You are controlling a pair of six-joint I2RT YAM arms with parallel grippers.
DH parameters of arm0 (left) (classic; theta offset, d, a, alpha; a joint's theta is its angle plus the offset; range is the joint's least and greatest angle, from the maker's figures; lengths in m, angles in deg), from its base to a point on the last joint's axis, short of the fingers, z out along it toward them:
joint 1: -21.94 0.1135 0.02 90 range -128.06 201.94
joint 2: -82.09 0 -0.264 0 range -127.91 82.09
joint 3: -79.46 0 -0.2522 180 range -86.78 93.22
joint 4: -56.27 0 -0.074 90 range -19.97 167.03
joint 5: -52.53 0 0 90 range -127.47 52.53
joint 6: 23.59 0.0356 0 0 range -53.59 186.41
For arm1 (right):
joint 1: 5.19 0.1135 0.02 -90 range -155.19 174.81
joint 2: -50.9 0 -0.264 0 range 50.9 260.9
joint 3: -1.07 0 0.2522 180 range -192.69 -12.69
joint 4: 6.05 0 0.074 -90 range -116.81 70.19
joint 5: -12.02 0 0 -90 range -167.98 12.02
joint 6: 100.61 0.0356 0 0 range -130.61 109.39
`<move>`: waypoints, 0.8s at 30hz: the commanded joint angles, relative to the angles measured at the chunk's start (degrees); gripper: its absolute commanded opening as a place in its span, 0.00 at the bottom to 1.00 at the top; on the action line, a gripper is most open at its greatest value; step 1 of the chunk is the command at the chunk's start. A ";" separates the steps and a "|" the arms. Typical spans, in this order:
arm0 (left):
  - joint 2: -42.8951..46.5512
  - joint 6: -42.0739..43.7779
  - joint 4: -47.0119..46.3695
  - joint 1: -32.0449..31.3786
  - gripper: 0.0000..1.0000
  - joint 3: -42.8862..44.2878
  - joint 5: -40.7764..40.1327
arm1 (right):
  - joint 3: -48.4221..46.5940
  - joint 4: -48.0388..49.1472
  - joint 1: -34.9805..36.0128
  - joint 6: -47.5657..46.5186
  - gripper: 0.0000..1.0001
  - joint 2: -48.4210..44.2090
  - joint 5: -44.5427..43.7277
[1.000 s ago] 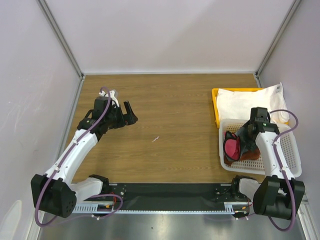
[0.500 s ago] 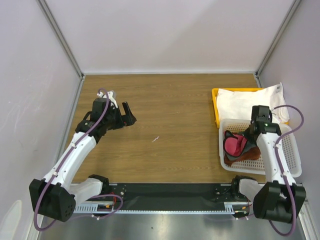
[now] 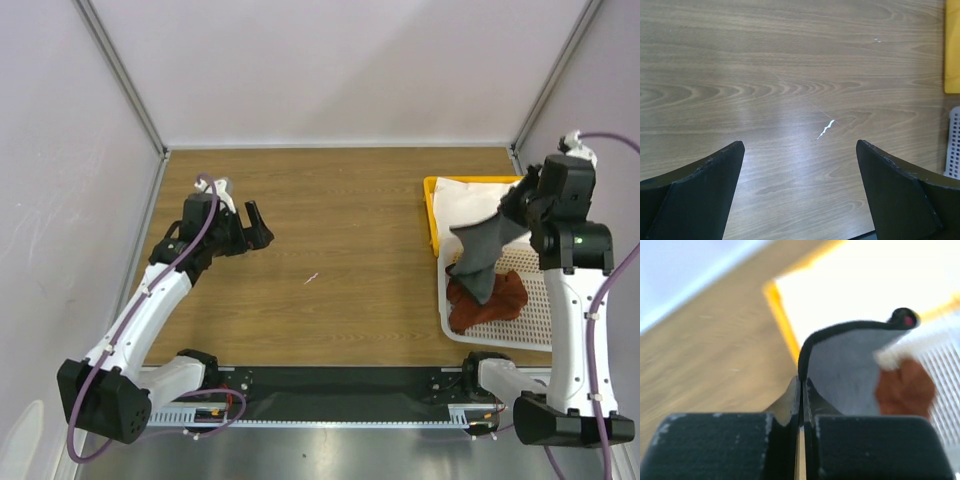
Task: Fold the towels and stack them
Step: Grab crumpled towel
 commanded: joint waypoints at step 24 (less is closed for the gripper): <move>-10.31 14.50 -33.46 -26.47 0.99 6.76 7.54 | -25.98 19.08 27.41 -1.98 0.00 28.08 16.79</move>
